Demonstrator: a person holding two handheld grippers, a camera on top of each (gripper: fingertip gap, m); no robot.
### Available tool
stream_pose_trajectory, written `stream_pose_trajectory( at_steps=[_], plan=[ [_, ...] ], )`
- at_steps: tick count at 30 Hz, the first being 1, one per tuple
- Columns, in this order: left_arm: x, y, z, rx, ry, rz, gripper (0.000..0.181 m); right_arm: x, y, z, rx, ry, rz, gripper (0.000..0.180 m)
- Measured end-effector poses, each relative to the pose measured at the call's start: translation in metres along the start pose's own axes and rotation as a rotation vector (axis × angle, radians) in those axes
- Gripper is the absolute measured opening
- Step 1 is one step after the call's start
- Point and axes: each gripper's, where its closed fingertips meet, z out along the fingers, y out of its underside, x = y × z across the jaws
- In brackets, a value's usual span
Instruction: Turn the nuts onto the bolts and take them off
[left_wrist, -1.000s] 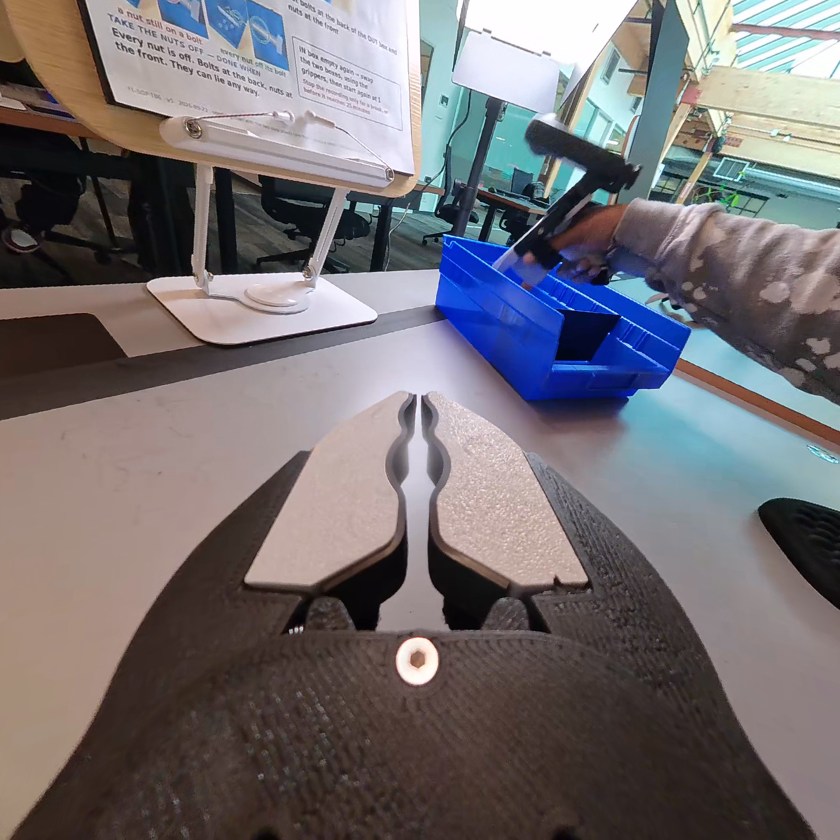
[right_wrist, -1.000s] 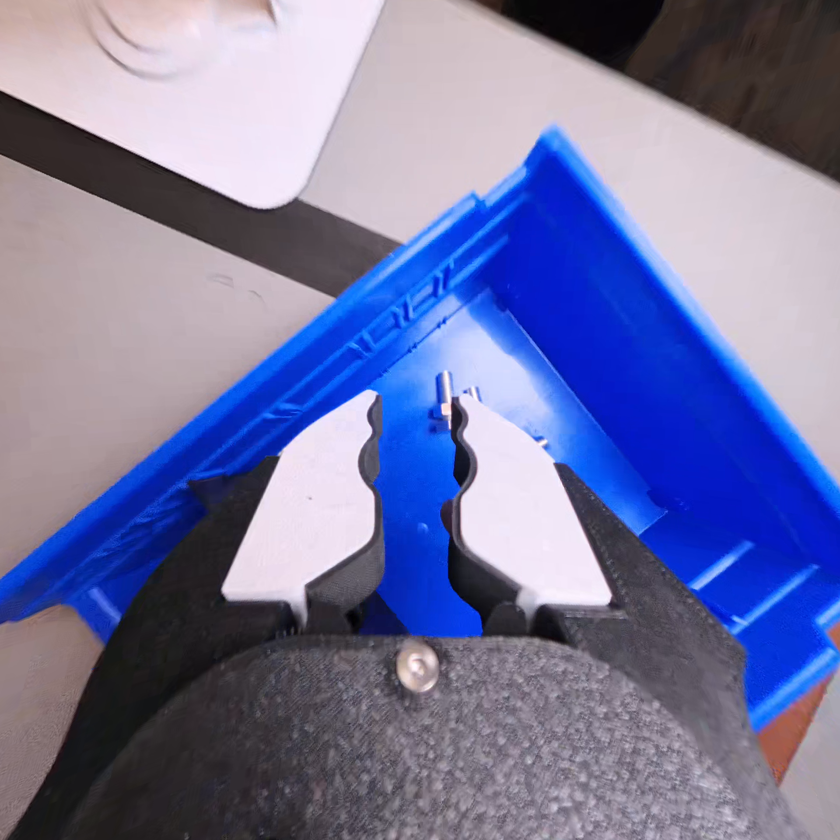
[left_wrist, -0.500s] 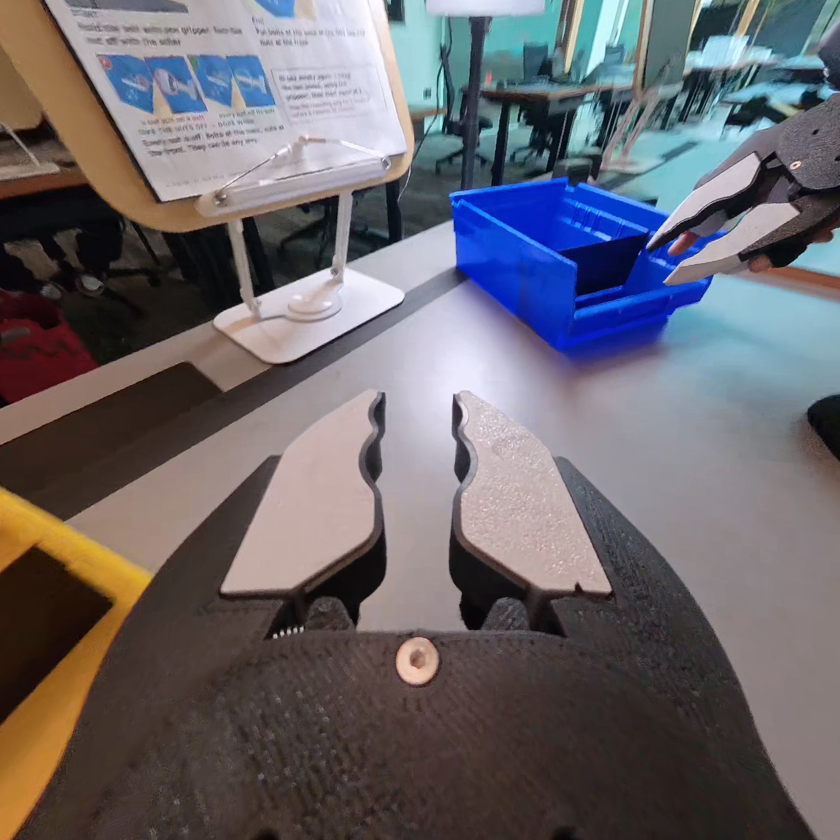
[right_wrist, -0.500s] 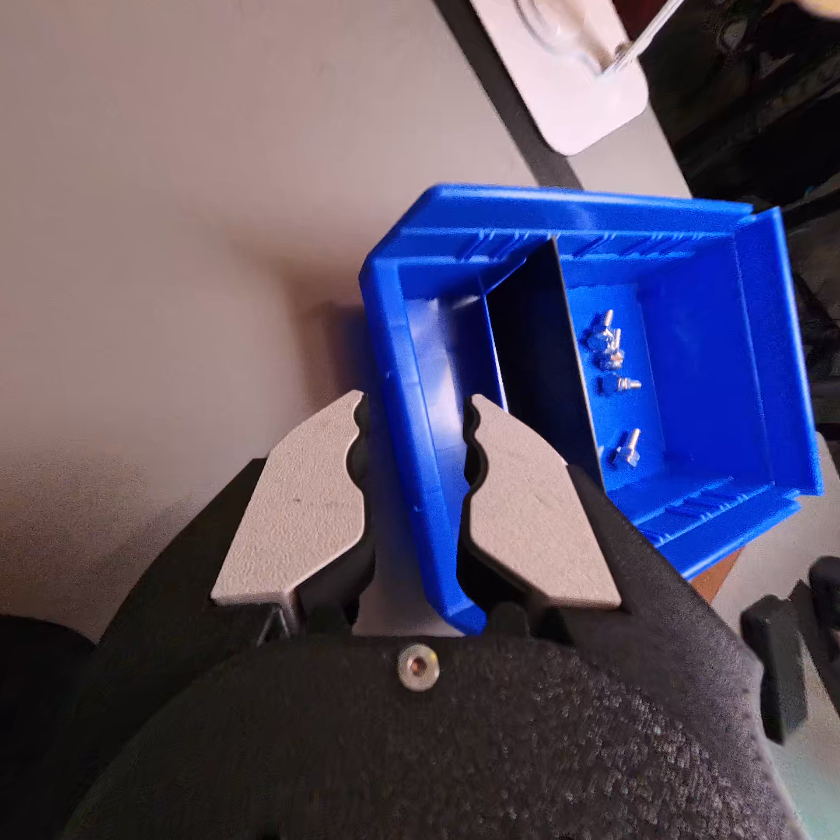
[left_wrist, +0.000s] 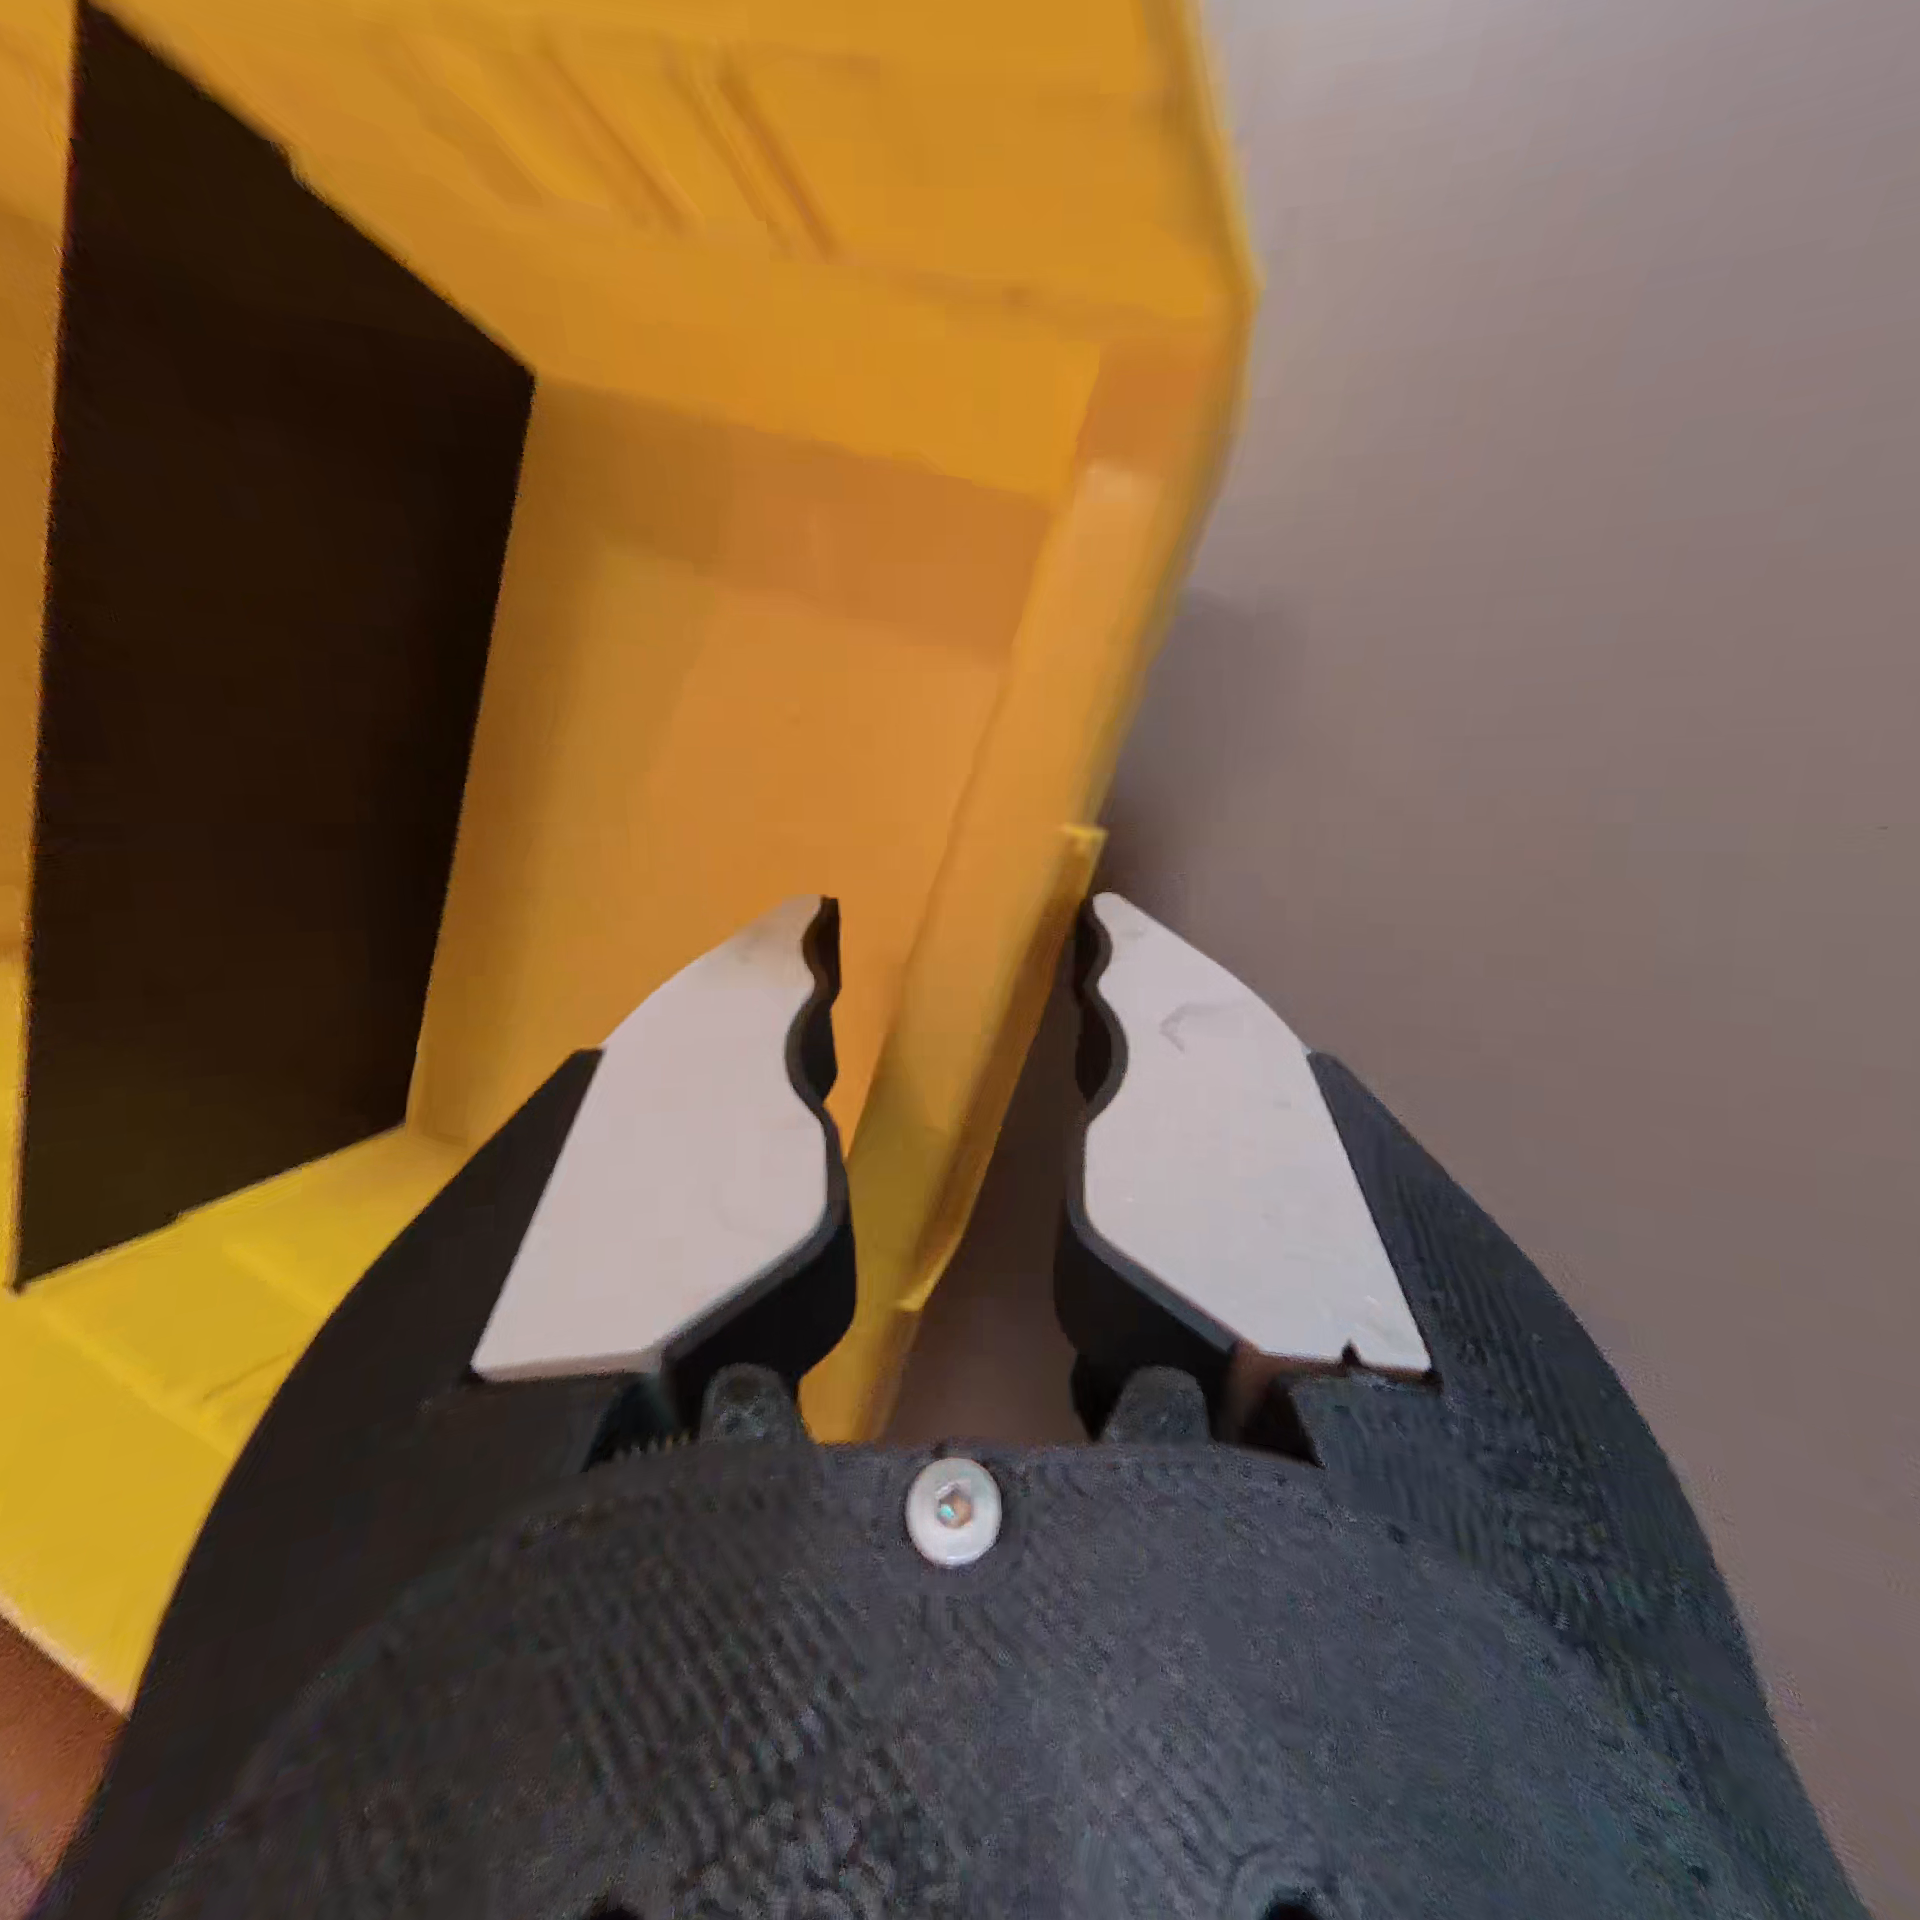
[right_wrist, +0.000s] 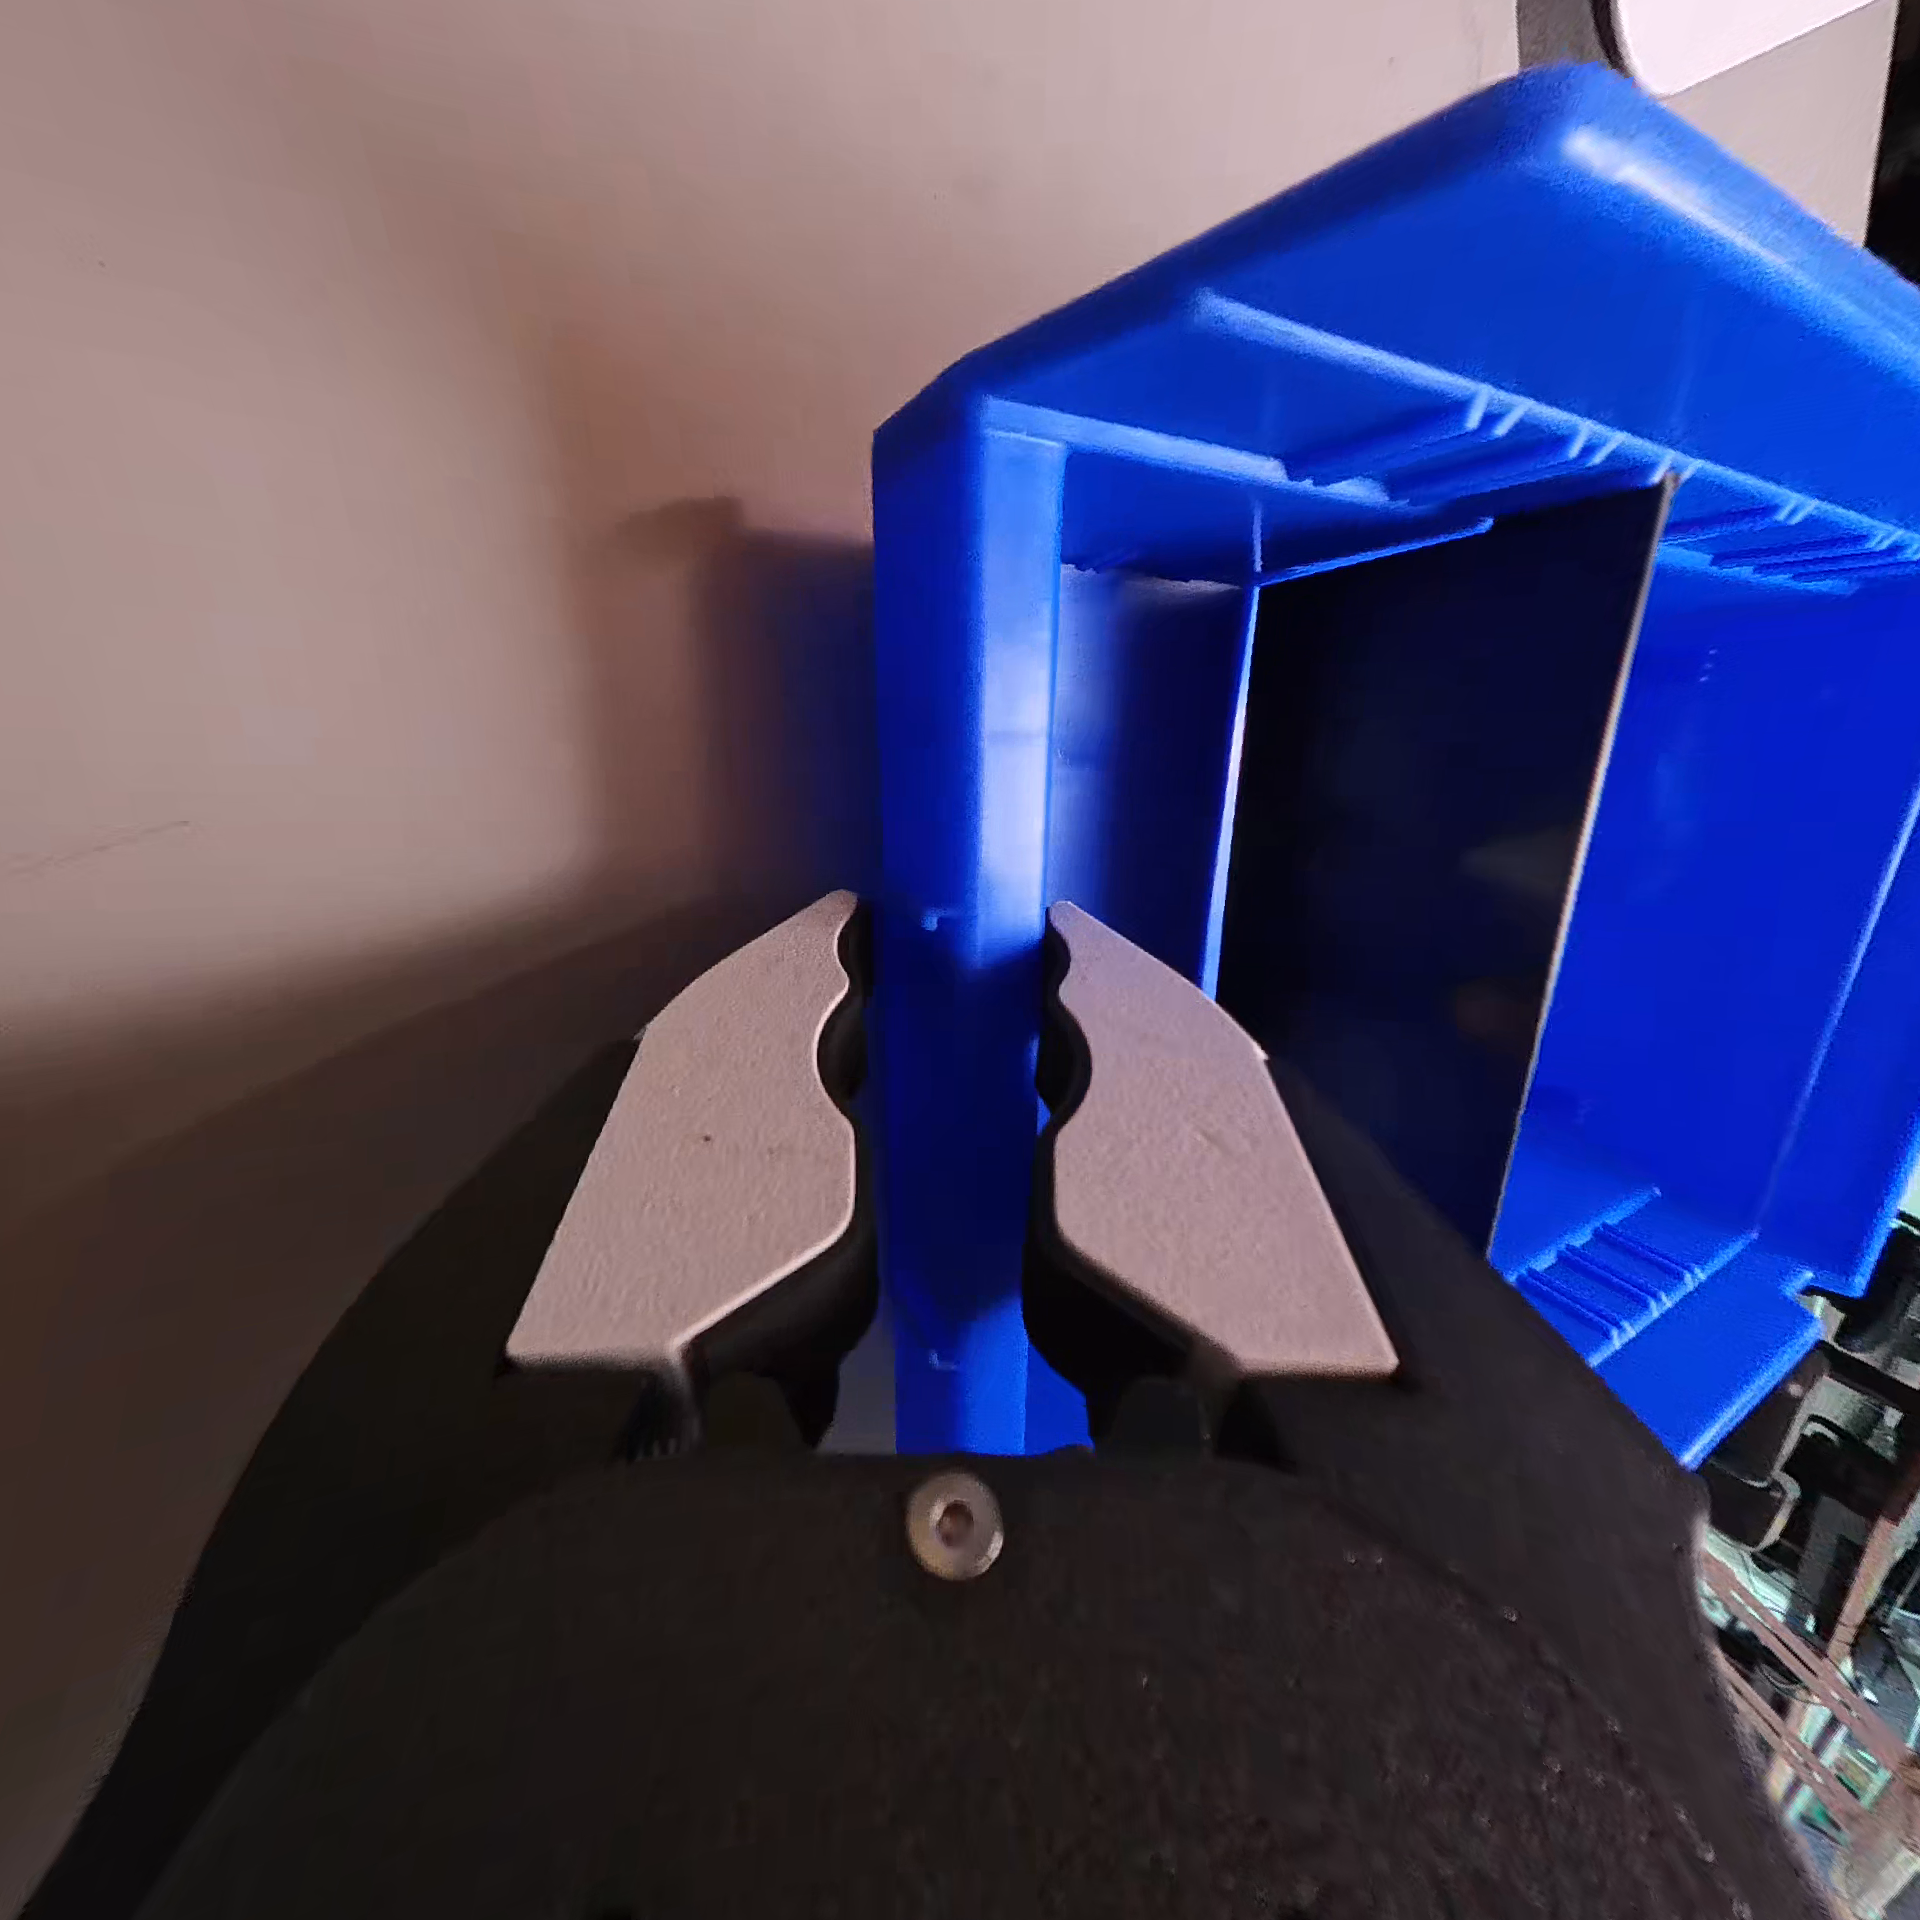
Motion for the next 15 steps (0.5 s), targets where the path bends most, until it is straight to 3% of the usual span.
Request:
stream_pose_trajectory(
  at_steps=[1,3,6,15],
  plan=[
    [-0.002,-0.007,0.003,0.018,-0.032,0.037,0.039,-0.002,0.0,-0.001,0.002,0.006,-0.002,0.03],
    [0.005,-0.021,0.007,0.018,-0.062,0.128,0.029,-0.014,0.001,-0.008,0.026,-0.01,-0.024,0.03],
    [0.021,-0.046,0.014,0.018,-0.086,0.1,0.029,-0.047,-0.004,-0.026,0.086,-0.031,-0.089,0.03],
    [0.137,-0.148,0.021,0.212,0.085,0.427,0.029,-0.152,-0.042,-0.079,0.299,-0.082,-0.241,0.031]
  ],
)
